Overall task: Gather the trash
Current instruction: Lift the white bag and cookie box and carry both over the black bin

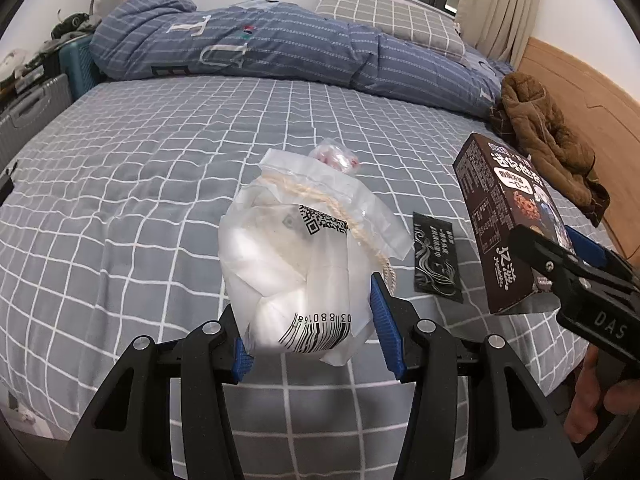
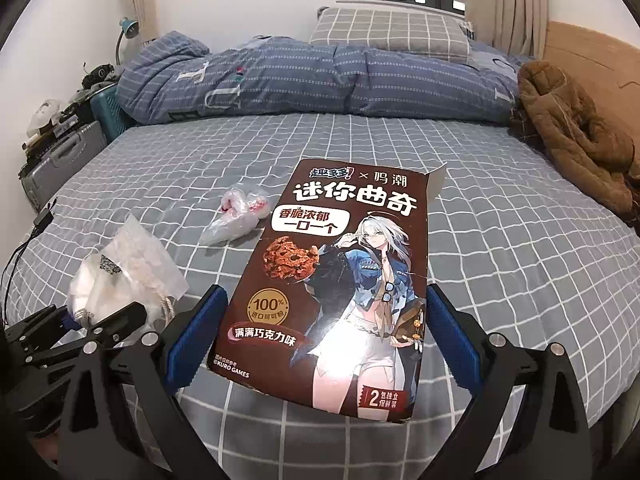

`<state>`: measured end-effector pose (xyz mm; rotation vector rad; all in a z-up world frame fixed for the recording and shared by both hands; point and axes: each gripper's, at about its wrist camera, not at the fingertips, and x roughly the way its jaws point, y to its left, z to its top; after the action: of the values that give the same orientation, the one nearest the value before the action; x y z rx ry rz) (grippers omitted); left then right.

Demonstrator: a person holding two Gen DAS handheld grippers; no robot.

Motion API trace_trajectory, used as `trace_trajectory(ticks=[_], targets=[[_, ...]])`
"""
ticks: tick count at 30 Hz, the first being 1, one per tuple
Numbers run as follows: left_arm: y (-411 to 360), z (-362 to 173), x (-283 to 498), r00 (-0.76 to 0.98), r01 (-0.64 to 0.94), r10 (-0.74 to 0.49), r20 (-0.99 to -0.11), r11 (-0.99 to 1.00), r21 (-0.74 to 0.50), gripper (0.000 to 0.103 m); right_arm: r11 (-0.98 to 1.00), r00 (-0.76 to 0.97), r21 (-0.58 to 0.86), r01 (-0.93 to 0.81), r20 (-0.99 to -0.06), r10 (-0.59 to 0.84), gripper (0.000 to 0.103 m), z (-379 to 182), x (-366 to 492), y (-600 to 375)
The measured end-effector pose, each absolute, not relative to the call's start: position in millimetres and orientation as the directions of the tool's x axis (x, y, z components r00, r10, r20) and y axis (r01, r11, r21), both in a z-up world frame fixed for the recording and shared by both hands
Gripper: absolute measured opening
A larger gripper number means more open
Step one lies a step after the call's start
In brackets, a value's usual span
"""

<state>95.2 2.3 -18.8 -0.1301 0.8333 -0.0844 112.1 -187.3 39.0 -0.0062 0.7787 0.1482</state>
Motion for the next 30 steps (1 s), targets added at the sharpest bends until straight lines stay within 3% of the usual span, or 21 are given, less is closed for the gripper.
trace_trajectory(ticks=[10,11,12,16,20,21,24,28,30], targets=[[-11,-17,75,0.669,0.036,-0.128,-0.732,0.99,-0.14,0.049,0.99,0.722,0.029,-0.139,-0.682,0.121,0.092,45,85,-190],[-13,-17,74,0.67,0.039,-0.13,-0.731,0.989,-0.14,0.049,0.991,0.724,0.021,-0.134,-0.68,0.113,0.083,45,82,-190],[-14,-17,72,0.67,0.043,-0.134,-0.73,0.989,-0.142,0.049,0.992,0.72,0.003,-0.129,-0.688,0.096,0.052,44,81,-191],[-17,-17,65,0.671,0.05,-0.139,-0.729,0.989,-0.142,0.049,0.99,0.673,0.014,-0.138,-0.732,0.105,0.049,31,75,-194],[-15,-21,59,0.661,0.04,-0.138,-0.737,0.988,-0.149,0.049,0.992,0.627,0.025,-0.121,-0.773,0.096,0.058,14,78,-198],[-15,-22,56,0.66,0.037,-0.137,-0.739,0.988,-0.15,0.049,0.992,0.617,0.043,-0.118,-0.78,0.107,0.067,12,77,-200],[-12,-23,48,0.656,0.03,-0.139,-0.742,0.987,-0.158,0.049,0.992,0.597,0.087,-0.092,-0.793,0.125,0.073,5,74,-206],[-7,-24,39,0.653,0.018,-0.141,-0.744,0.985,-0.17,0.049,0.995,0.607,0.085,-0.057,-0.788,0.103,0.094,9,71,-202],[-5,-24,36,0.652,0.013,-0.142,-0.745,0.984,-0.176,0.049,0.996,0.596,0.075,-0.054,-0.798,0.093,0.095,8,72,-194]])
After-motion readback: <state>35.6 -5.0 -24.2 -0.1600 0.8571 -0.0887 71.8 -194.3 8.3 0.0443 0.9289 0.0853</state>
